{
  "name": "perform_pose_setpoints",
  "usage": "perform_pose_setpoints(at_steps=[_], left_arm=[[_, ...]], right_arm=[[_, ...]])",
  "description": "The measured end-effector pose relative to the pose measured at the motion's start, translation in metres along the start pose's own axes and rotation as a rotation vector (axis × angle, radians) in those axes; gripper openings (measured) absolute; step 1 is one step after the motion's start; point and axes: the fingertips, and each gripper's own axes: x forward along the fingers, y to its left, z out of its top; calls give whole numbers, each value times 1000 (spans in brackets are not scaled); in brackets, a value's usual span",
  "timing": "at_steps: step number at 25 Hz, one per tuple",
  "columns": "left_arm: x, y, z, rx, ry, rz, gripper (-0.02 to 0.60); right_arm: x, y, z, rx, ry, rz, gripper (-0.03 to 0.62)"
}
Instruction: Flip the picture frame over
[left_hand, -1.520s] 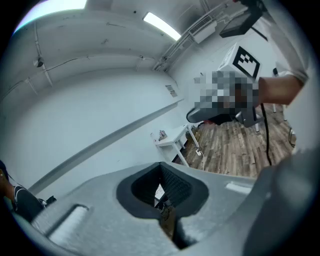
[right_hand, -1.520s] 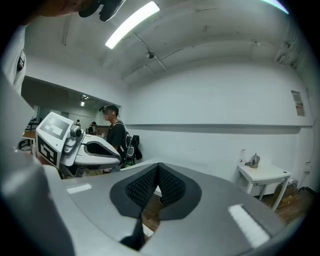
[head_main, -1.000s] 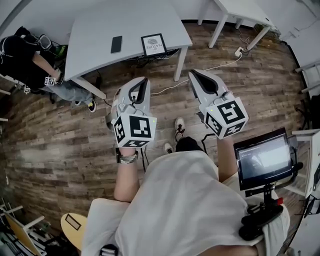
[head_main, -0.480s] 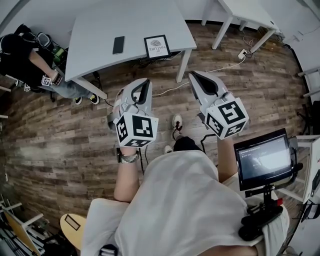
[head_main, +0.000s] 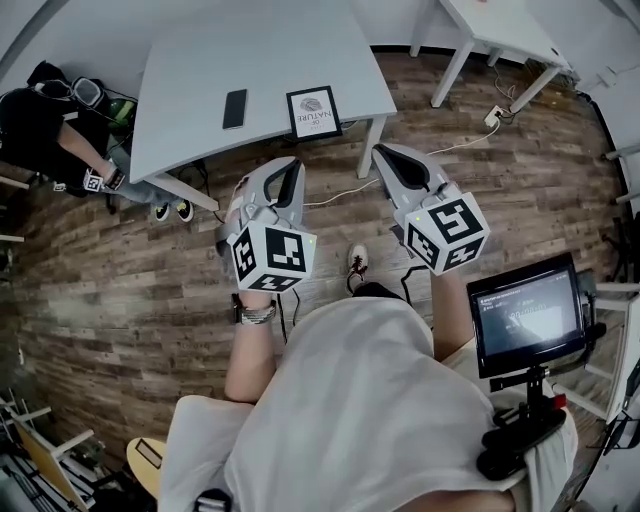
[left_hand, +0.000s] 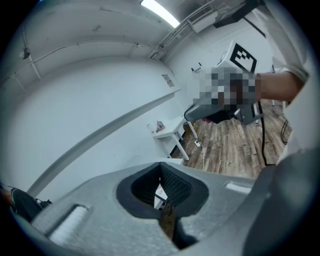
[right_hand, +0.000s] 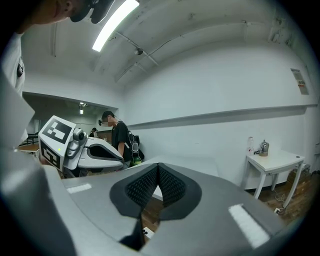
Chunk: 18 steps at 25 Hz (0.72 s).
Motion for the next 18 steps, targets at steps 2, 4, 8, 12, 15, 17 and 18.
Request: perform_pose_setpoints(at_steps=[2, 4, 8, 12, 15, 17, 18], left_arm=[[21, 7, 7, 3, 4, -4, 5], [52, 16, 15, 2, 12, -10, 5], [106, 38, 23, -1, 35, -17, 5], [109, 32, 22, 13, 37, -16, 8], [111, 24, 20, 29, 53, -22, 41], [111, 19, 17, 43, 67, -31, 46], [111, 16, 16, 50, 76, -35, 49]], right_arm=[[13, -17, 2, -1, 2, 5, 2], [32, -43, 3, 2, 15, 16, 2], [71, -87, 5, 9, 49, 37, 2], [71, -89, -1, 1, 46, 46, 2], [69, -89, -6, 0, 36, 41, 3], [67, -88, -8, 3, 29, 35, 2], [66, -87, -9, 6, 30, 36, 2]])
